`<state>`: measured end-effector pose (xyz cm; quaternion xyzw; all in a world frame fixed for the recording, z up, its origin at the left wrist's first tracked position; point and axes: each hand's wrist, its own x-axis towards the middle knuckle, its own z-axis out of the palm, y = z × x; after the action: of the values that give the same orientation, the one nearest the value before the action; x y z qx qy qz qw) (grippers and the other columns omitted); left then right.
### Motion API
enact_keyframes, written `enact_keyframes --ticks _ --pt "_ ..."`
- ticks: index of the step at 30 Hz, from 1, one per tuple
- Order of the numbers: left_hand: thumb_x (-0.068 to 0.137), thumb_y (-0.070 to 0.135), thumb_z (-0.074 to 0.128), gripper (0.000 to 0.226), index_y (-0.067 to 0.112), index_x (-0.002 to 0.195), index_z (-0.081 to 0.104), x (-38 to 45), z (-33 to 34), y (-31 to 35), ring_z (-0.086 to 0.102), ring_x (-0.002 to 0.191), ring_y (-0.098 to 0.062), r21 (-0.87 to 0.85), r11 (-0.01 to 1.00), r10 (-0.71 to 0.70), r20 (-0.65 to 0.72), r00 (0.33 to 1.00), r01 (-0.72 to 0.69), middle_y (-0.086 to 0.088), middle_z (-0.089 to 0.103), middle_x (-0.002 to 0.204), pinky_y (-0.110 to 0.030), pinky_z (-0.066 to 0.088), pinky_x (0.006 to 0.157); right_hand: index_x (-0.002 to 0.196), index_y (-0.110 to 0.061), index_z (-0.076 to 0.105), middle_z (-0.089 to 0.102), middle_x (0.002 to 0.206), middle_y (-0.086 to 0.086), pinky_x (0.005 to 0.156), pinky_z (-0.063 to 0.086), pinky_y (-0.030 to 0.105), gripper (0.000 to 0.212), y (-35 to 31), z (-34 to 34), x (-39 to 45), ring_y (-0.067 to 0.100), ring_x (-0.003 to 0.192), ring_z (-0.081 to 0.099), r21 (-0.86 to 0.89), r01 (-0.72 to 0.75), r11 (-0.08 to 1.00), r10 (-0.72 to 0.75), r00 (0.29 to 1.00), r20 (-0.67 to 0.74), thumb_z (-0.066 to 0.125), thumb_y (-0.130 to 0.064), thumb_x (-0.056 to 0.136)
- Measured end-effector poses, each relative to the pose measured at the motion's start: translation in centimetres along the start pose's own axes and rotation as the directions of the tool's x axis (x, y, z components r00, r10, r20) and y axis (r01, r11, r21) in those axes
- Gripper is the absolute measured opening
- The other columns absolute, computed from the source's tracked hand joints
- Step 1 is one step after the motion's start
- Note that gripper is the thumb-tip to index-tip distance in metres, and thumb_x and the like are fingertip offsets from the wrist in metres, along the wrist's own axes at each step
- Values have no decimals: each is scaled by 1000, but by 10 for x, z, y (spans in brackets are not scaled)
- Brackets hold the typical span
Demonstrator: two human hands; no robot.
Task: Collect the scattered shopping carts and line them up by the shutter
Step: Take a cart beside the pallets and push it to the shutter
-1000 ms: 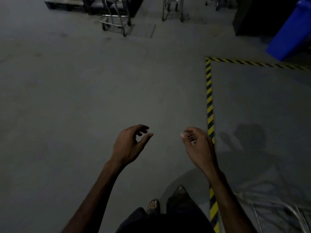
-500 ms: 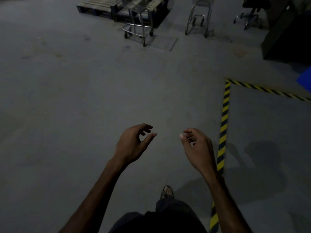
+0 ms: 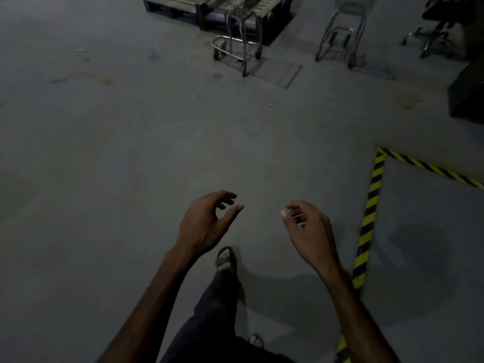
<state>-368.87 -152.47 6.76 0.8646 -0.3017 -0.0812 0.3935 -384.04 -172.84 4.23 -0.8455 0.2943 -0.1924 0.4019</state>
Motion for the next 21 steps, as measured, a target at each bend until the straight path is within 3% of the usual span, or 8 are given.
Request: enact_keyframes --ticks 9,21 --pt "97 53 69 36 26 119 75 194 -23 -54 69 90 -4 -9 1000 -3 -33 999 3 14 75 106 -41 61 78 105 -27 72 71 95 -10 72 60 40 10 -25 56 191 4 82 68 -16 -10 1000 9 1000 -13 73 -33 97" --pt "97 53 70 34 28 119 75 423 -3 -81 70 91 -3 5 1000 -13 84 996 13 16 75 106 -40 61 82 104 -29 69 71 96 -8 73 60 41 7 -16 90 400 4 83 67 7 -91 996 91 995 -48 71 -32 99"
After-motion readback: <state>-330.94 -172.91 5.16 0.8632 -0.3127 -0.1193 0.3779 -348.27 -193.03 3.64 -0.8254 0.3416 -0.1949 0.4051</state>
